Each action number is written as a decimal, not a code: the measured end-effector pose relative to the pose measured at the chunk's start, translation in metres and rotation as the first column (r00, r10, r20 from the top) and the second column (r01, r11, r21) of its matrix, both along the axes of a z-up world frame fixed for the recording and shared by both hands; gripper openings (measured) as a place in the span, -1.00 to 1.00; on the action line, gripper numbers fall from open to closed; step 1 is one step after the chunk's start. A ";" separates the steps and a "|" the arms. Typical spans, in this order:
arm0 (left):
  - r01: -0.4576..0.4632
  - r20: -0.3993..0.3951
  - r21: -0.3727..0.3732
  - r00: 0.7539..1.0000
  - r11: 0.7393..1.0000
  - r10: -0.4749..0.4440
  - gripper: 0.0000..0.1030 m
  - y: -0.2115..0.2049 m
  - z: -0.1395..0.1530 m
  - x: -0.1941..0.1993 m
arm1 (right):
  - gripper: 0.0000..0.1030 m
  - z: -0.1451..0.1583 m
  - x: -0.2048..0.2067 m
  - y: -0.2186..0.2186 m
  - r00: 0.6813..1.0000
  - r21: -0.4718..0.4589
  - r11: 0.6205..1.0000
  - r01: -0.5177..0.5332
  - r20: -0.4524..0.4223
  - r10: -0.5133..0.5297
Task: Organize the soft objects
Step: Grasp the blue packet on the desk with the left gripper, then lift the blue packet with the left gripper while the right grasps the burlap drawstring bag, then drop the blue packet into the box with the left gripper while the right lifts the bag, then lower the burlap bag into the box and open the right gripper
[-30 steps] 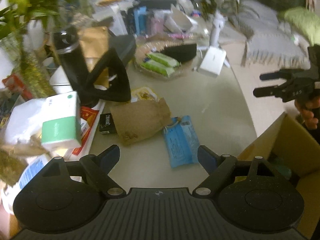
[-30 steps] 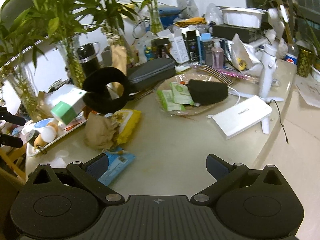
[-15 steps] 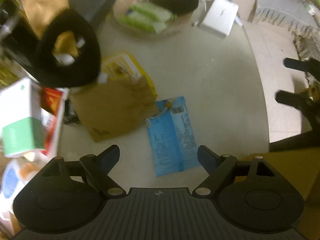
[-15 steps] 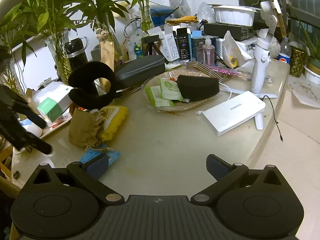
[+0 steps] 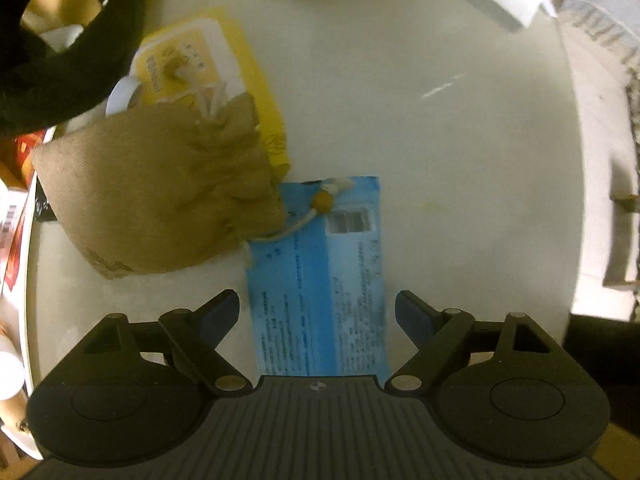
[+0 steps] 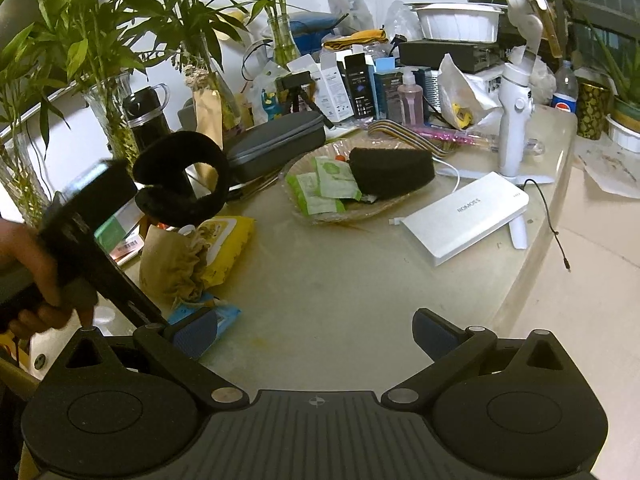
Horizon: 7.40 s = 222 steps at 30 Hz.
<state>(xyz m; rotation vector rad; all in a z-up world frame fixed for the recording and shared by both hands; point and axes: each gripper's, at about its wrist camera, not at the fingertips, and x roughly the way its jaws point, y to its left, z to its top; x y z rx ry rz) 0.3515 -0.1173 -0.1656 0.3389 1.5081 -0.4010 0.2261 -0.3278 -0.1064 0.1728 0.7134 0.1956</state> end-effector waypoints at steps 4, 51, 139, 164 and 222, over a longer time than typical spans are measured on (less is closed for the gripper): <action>-0.040 0.016 -0.008 0.999 0.999 0.040 0.64 0.005 -0.003 0.000 | 1.00 0.000 0.001 -0.003 1.000 0.021 1.000 0.010 0.001 -0.010; 0.075 0.461 -0.248 0.886 0.966 0.049 0.15 0.110 0.128 -0.065 | 1.00 -0.004 0.006 0.002 1.000 0.017 1.000 0.006 -0.010 -0.005; -0.056 0.599 -0.496 0.701 0.867 0.388 0.15 0.225 0.126 -0.173 | -0.76 0.021 0.124 0.129 0.842 -0.248 0.821 -0.515 0.034 0.538; 0.120 0.650 -0.274 0.755 0.954 0.092 0.15 0.155 0.207 -0.219 | -0.76 0.136 -0.007 0.071 0.834 -0.215 0.850 -0.480 0.188 0.519; 0.042 0.668 -0.210 0.735 0.977 0.112 0.61 0.166 0.185 -0.321 | -0.75 0.131 -0.156 0.050 0.857 0.047 0.866 -0.497 0.185 0.482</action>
